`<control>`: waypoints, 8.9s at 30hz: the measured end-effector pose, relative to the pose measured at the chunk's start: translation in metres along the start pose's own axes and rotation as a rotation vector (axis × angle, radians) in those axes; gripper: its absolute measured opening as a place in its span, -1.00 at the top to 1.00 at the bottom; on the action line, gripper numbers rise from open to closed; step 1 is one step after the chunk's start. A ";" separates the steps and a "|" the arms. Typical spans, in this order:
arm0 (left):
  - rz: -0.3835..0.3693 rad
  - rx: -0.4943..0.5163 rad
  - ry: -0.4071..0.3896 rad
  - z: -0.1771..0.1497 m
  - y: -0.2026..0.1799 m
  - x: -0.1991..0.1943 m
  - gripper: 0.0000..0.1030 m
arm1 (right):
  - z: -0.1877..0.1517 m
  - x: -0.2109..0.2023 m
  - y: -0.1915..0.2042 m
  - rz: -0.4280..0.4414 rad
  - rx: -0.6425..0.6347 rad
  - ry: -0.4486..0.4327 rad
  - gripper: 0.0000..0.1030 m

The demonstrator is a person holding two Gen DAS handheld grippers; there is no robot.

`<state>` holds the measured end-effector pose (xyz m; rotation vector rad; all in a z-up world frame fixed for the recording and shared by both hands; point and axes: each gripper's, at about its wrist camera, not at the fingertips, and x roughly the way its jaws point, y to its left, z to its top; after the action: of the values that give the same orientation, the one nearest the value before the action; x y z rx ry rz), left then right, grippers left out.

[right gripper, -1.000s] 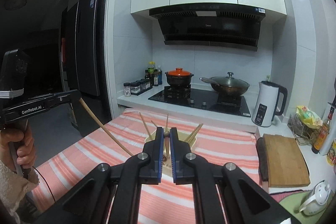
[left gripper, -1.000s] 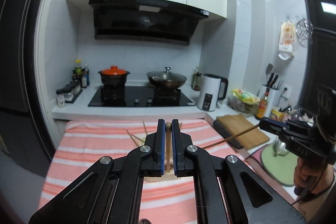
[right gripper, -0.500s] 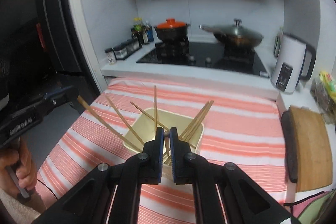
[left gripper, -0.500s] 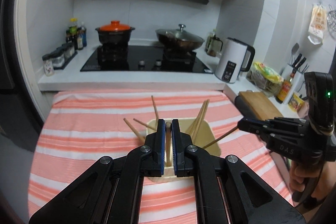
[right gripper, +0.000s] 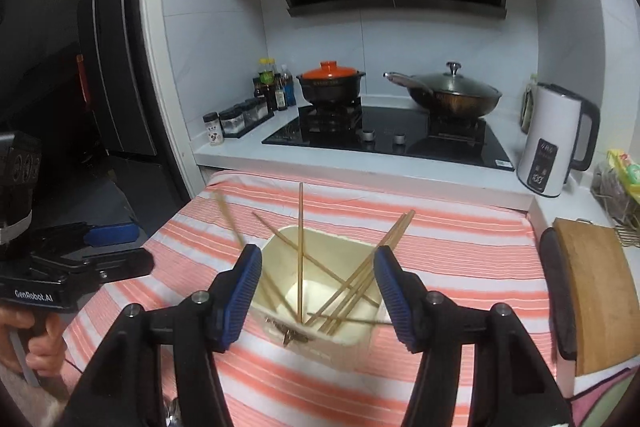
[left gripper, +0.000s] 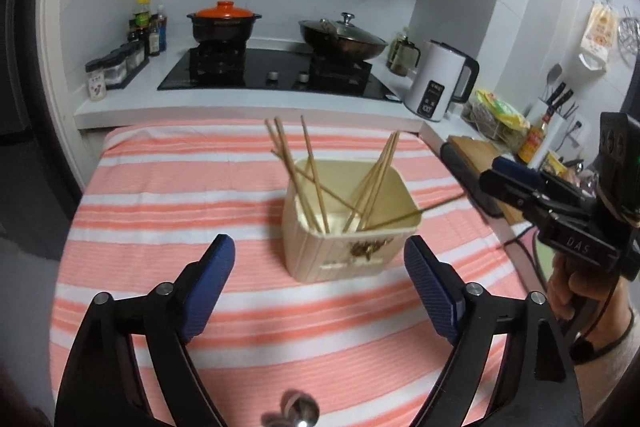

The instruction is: Organize utensils

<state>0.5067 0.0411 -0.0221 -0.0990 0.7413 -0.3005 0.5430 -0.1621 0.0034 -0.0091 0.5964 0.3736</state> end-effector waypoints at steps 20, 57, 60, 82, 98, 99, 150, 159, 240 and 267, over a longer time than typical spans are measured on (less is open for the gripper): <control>0.195 -0.135 0.118 -0.243 0.062 -0.076 -0.79 | -0.249 -0.041 0.120 0.061 0.015 0.306 -0.22; 0.145 -0.067 0.144 -0.260 0.033 -0.070 -0.79 | -0.258 -0.006 0.085 -0.260 -0.049 0.412 0.86; 0.134 -0.060 0.155 -0.256 0.024 -0.060 -0.79 | -0.266 -0.020 0.051 -0.326 -0.034 0.414 0.86; 0.241 0.030 0.244 -0.254 0.002 0.035 -0.99 | -0.282 -0.037 0.001 -0.192 0.040 0.345 -0.50; 0.193 0.084 0.268 -0.257 0.005 0.028 -0.99 | -0.282 -0.037 0.000 -0.183 0.041 0.346 -0.55; 0.197 0.084 0.268 -0.258 0.004 0.028 -0.99 | -0.282 -0.037 0.000 -0.184 0.041 0.346 -0.55; 0.099 0.165 0.267 -0.202 0.008 0.074 0.08 | -0.240 0.019 -0.004 -0.154 0.037 0.358 0.19; 0.082 0.137 0.153 -0.191 0.002 0.027 0.31 | -0.224 -0.021 0.001 -0.074 0.063 0.219 0.19; 0.053 -0.045 -0.035 0.064 -0.002 0.131 0.31 | 0.023 0.102 -0.031 -0.007 0.092 0.118 0.21; 0.249 0.004 -0.214 -0.129 -0.071 -0.086 -0.99 | -0.105 -0.124 0.039 -0.176 0.080 -0.003 -0.82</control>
<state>0.3428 0.0018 -0.0468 -0.0332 0.5335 -0.0523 0.3776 -0.1804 -0.0115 0.0159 0.6021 0.1786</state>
